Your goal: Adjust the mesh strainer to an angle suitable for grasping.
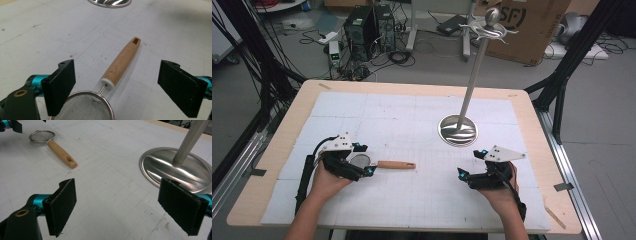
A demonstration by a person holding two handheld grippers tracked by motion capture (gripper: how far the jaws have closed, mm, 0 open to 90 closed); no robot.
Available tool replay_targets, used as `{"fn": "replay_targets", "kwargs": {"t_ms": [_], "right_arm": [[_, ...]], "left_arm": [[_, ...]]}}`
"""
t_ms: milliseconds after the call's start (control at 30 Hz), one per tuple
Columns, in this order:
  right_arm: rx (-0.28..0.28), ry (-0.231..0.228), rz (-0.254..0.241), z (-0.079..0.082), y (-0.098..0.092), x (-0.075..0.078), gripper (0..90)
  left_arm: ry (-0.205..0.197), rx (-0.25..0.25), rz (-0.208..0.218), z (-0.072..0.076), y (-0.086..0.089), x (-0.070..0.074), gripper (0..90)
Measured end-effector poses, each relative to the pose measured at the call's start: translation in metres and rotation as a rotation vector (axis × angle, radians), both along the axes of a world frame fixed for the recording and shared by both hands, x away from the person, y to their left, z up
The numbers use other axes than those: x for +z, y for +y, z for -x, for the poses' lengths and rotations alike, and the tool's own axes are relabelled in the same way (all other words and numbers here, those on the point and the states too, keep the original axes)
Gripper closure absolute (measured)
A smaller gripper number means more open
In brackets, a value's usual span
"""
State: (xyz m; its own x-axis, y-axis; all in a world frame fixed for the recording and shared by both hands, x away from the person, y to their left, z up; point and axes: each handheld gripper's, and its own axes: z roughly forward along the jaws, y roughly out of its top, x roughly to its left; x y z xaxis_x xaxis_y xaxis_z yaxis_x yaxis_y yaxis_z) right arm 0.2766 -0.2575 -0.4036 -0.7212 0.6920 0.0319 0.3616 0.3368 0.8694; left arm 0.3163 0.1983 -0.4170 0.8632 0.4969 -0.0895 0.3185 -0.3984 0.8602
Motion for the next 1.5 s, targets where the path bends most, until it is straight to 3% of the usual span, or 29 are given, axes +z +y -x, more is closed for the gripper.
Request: {"fn": "replay_targets", "kwargs": {"t_ms": [167,433,833,1000,1200,1333,1500], "right_arm": [[-0.003,0.005,0.0,0.0,0.001,0.0,14.1],[0.001,0.001,0.005,-0.001,0.0,-0.001,14.1],[0.001,0.01,0.004,-0.001,0.001,-0.001,14.1],[0.002,0.016,0.005,-0.001,0.001,-0.002,14.1],[0.004,0.015,0.005,-0.002,0.001,-0.003,14.1],[0.001,0.017,0.003,-0.002,0.001,-0.003,14.1],[0.001,0.022,0.007,-0.002,0.001,-0.004,14.1]], "left_arm": [[0.017,-0.007,-0.018,-0.004,-0.005,0.0,18.9],[0.044,-0.044,-0.08,-0.013,-0.019,0.002,23.2],[0.089,-0.099,-0.211,-0.024,-0.039,-0.002,31.0],[0.115,-0.115,-0.241,-0.027,-0.043,-0.005,38.4],[0.13,-0.117,-0.332,-0.03,-0.048,-0.009,44.0],[0.145,-0.129,-0.387,-0.031,-0.051,-0.012,53.4],[0.133,-0.122,-0.403,-0.029,-0.051,-0.011,57.9]]}}
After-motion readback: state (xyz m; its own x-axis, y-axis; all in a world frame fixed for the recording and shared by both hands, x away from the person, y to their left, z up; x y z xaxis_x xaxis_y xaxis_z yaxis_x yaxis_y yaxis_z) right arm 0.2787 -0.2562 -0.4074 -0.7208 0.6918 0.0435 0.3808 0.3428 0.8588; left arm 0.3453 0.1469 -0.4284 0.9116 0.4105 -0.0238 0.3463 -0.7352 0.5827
